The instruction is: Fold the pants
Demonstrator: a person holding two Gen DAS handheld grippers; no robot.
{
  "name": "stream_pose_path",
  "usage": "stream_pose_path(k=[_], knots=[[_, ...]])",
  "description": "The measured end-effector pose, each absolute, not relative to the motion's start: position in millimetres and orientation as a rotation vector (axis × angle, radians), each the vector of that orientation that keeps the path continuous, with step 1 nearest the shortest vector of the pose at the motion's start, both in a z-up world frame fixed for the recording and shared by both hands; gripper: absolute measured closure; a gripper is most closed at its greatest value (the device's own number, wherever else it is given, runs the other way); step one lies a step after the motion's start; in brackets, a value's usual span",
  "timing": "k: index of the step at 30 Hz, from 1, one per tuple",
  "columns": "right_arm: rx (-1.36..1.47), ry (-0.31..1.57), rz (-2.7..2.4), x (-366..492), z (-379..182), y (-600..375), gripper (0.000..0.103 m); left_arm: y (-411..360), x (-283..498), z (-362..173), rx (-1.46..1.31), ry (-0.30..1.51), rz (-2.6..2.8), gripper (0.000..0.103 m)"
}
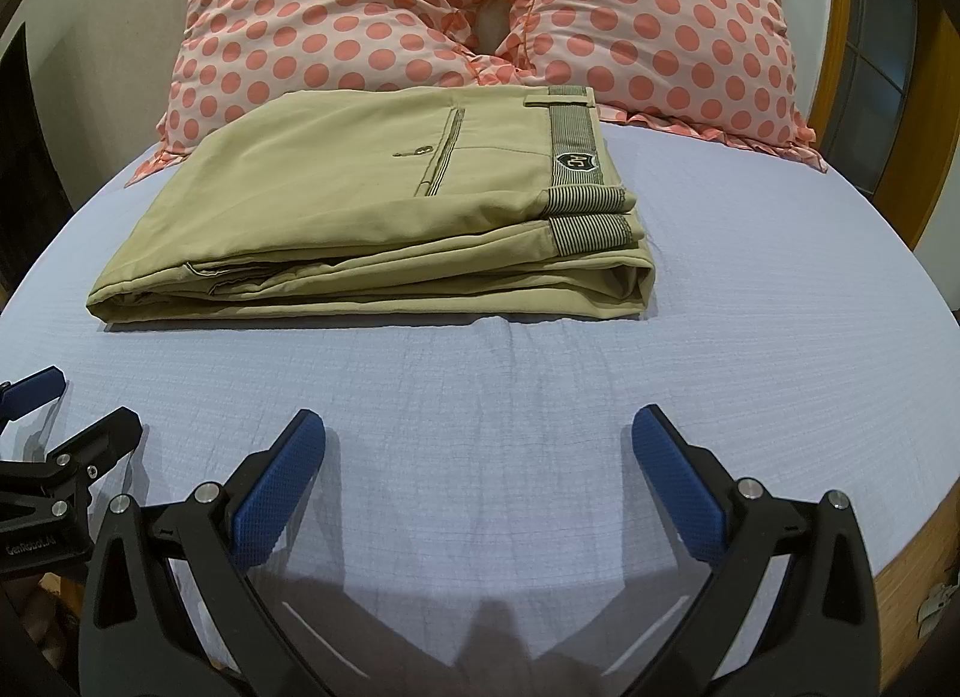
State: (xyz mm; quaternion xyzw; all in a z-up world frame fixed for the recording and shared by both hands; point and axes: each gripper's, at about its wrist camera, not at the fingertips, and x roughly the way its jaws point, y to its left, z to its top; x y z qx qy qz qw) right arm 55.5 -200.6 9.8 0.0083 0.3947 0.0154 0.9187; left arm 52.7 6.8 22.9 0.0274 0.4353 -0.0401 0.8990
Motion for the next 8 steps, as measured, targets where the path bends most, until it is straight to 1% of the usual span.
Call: stream_pose_path(k=[8], knots=[[0.017,0.812,0.032,55.6,9.5,-200.3,0.001,7.6,52.2,23.5,0.059,0.894,-0.085,0.002]])
